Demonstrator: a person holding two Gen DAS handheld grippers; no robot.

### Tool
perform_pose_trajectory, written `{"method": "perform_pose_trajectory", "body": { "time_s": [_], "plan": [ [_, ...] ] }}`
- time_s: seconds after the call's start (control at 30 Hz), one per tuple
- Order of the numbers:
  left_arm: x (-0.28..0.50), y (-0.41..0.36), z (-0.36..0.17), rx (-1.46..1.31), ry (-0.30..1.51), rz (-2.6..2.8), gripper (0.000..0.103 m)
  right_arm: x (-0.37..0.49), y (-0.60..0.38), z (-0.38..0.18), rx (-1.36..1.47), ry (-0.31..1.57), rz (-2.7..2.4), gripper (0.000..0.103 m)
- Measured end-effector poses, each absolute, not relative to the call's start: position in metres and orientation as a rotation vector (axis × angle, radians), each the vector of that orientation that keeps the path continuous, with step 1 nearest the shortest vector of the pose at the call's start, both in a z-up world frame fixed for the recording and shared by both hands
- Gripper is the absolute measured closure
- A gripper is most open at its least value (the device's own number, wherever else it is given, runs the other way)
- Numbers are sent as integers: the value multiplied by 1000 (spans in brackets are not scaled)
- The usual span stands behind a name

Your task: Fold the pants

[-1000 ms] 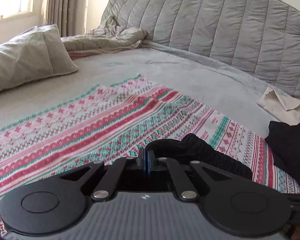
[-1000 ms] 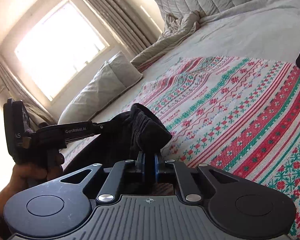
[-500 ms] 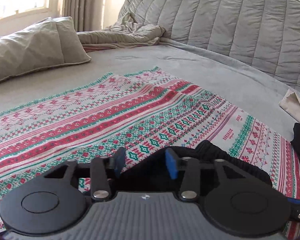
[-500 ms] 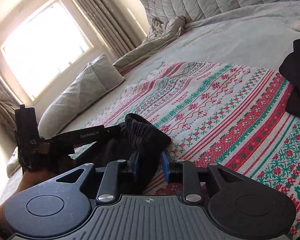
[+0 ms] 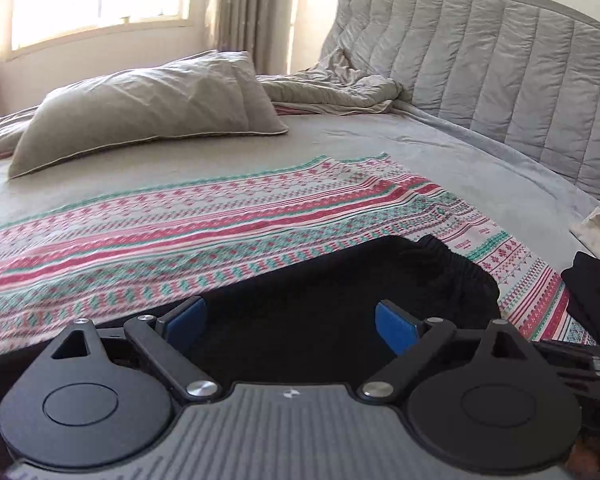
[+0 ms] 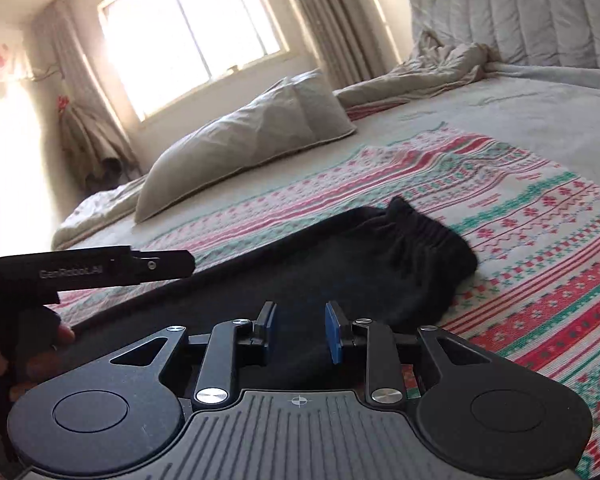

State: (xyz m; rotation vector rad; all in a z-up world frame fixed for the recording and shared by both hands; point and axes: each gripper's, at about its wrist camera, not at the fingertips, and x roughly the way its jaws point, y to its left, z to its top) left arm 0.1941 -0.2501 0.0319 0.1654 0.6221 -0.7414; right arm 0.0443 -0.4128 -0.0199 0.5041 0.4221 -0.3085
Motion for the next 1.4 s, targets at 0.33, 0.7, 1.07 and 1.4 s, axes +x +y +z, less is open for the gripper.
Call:
{"method": "perform_pose_trajectory", "body": {
  "time_s": [0.33, 0.7, 1.07, 1.4],
  "plan": [
    [171, -103, 24, 107, 678, -452, 0, 75, -351, -34, 329, 586, -222, 62],
    [147, -16, -12, 99, 725, -325, 0, 66, -369, -29, 250, 693, -399, 63],
    [117, 27, 28, -51, 737, -174, 0, 45, -361, 8, 329, 628, -434, 31],
    [130, 90, 32, -17, 632, 11, 0, 47, -292, 17, 260, 657, -261, 19]
  ]
}}
